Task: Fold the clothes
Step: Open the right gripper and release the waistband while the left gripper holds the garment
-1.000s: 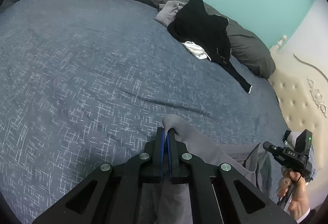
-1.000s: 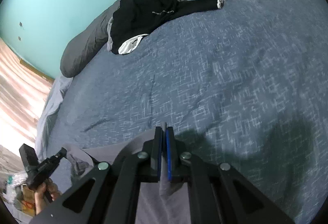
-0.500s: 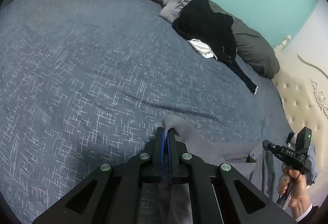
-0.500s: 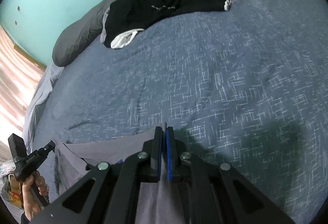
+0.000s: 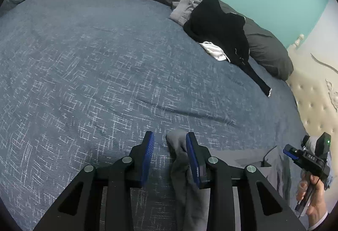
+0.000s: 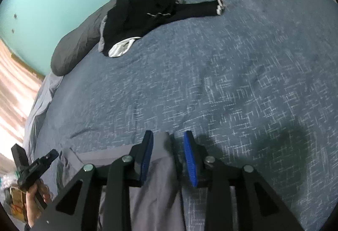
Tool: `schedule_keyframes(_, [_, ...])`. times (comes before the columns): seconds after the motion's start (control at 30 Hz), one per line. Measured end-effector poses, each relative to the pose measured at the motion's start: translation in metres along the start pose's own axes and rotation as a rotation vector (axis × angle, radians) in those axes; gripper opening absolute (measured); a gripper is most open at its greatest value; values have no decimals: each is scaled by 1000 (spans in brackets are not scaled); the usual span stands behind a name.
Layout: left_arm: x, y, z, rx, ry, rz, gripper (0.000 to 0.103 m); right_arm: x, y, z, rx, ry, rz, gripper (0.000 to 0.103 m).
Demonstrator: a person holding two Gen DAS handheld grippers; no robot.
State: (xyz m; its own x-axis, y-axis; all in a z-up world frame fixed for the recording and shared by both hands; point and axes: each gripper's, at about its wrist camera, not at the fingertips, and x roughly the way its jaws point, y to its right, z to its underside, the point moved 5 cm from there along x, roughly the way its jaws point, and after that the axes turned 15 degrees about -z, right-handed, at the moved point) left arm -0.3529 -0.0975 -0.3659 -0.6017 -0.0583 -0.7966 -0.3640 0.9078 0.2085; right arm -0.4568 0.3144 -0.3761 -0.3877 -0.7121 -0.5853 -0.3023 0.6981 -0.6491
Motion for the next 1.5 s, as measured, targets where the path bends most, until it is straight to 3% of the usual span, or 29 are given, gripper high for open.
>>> schedule_keyframes(0.13, [2,4,3,12,-10,2,34,2,-14,5,-56,-36,-4,30])
schedule_keyframes(0.33, [1,4,5,21,-13,-7,34,22,-28,12,-171,-107,56,30])
schedule_keyframes(0.57, [3,6,7,39,-12,-30,34,34,-23,14,-240,-125,132,29])
schedule_keyframes(0.7, [1,7,7,46,-10,-29,34,38,-23,15,-298,-139,187,10])
schedule_keyframes(0.8, [1,7,8,51,-9,-33,34,37,-22,12,-311,-127,212,2])
schedule_keyframes(1.07, [1,6,8,52,-7,-39,34,26,-11,-3,-252,-61,216,0])
schedule_keyframes(1.13, [1,6,8,50,-8,-37,34,22,-14,-3,-229,-40,171,0])
schedule_keyframes(1.27, [1,6,7,45,-9,-34,34,14,-21,-1,-192,-13,86,3])
schedule_keyframes(1.33, [1,7,7,47,-9,-34,34,16,-28,4,-206,-40,76,14])
schedule_keyframes(1.37, [0,7,7,47,-9,-33,34,18,-30,7,-217,-59,79,31])
schedule_keyframes(1.5, [0,8,8,54,-11,-35,34,28,-38,16,-267,-106,105,35])
